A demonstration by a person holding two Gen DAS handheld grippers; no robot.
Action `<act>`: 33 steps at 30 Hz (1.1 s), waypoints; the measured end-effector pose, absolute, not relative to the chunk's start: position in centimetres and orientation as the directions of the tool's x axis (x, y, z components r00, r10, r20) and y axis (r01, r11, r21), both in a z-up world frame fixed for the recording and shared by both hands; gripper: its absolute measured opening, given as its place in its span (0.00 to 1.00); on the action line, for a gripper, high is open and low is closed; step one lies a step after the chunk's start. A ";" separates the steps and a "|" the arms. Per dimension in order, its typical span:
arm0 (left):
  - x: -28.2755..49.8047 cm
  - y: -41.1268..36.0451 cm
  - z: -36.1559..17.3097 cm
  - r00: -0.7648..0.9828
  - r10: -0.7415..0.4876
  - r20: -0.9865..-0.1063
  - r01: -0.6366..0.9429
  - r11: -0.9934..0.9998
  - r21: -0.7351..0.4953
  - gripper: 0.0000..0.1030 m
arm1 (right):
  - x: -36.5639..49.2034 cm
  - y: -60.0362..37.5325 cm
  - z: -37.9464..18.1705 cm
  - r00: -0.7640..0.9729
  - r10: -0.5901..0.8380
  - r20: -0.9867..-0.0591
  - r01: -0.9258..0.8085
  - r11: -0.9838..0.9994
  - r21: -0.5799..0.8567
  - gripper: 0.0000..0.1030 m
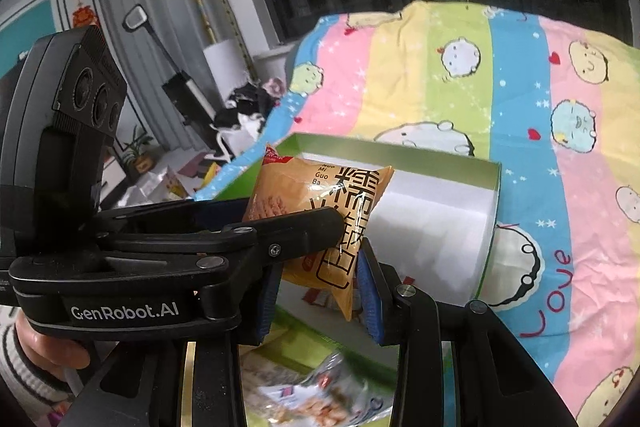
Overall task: Organize snacks
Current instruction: 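Lift the yellow bag into the green box and release it, then withdraw the right tool and reach toward the gold chocolate packet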
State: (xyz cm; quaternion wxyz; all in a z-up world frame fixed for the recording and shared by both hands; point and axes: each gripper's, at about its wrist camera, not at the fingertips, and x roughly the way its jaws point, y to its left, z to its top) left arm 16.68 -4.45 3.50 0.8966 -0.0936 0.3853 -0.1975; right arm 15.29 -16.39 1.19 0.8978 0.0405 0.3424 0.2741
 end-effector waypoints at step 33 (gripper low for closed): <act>7.3 -3.6 6.0 0.733 -0.225 -0.642 0.164 0.974 -0.155 0.99 | 4.6 -19.2 3.4 0.692 0.363 -0.624 -0.331 0.928 0.171 0.78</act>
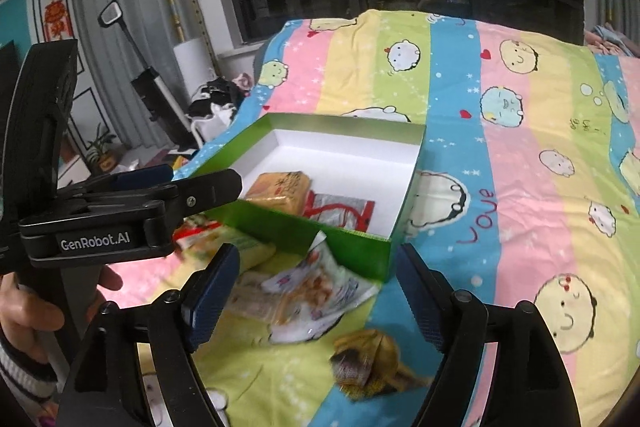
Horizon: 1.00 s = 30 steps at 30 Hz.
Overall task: Organize snacks
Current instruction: 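Withdraw the right tool and reach toward the gold chocolate packet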
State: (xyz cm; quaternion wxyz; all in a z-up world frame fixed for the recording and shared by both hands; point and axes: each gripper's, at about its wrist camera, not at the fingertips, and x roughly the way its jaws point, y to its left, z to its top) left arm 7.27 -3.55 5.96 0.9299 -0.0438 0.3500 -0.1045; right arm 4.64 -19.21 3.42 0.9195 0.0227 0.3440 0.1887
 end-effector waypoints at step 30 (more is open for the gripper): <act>2.6 -5.5 3.0 0.668 -0.205 -0.715 0.173 0.978 -0.118 0.99 | -0.1 -20.9 0.3 0.626 0.329 -0.707 -0.278 0.941 0.193 0.78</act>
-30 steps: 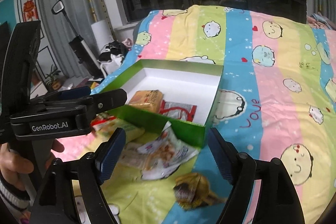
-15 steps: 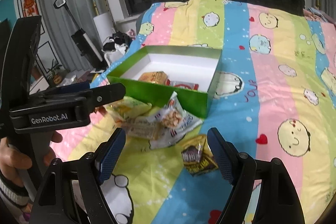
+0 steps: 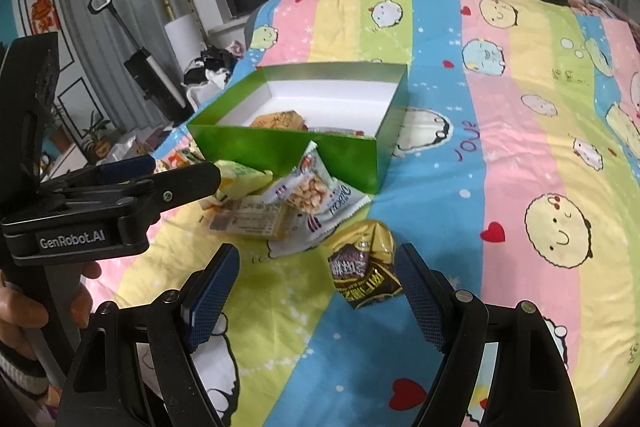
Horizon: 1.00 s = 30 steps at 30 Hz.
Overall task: Organize snacks
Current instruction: 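Withdraw the right tool and reach toward the gold chocolate packet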
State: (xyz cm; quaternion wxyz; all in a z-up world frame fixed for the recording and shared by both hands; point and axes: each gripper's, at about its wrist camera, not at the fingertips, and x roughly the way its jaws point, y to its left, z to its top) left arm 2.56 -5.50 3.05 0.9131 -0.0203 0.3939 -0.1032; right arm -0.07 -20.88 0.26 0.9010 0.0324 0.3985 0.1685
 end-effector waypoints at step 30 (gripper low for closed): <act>4.9 -11.7 -3.3 0.403 -0.472 -0.784 0.345 0.872 -0.348 0.98 | 1.6 -23.2 -5.4 0.562 0.329 -0.759 -0.249 0.942 0.224 0.78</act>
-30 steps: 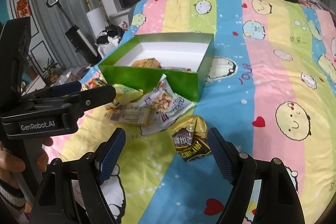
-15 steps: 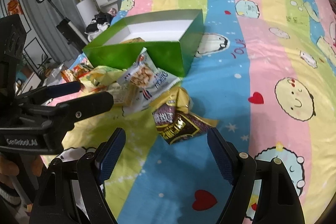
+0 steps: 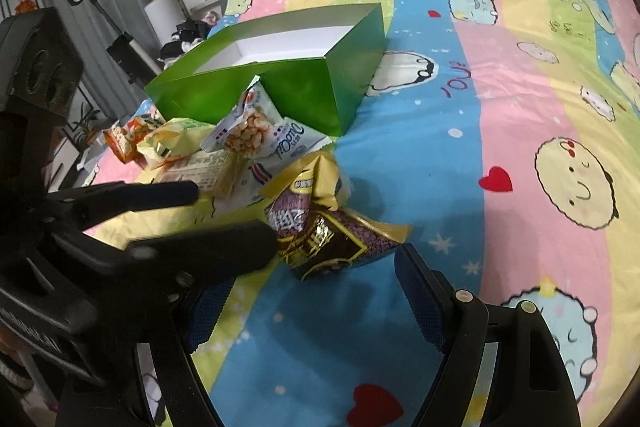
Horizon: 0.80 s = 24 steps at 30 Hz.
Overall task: Organize snacks
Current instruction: 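Withdraw the right tool and reach toward the gold chocolate packet, then grasp the gold-and-brown chocolate packet with the right tool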
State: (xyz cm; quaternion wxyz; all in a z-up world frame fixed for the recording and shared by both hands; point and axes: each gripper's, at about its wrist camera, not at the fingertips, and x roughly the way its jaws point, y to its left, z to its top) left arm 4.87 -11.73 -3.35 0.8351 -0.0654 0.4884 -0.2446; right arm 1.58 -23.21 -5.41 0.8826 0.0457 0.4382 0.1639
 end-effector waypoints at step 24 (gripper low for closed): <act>6.4 -13.7 -5.3 0.343 -0.483 -0.805 0.390 0.853 -0.346 0.63 | 2.7 -23.1 -6.9 0.547 0.438 -0.713 -0.300 0.898 0.322 0.52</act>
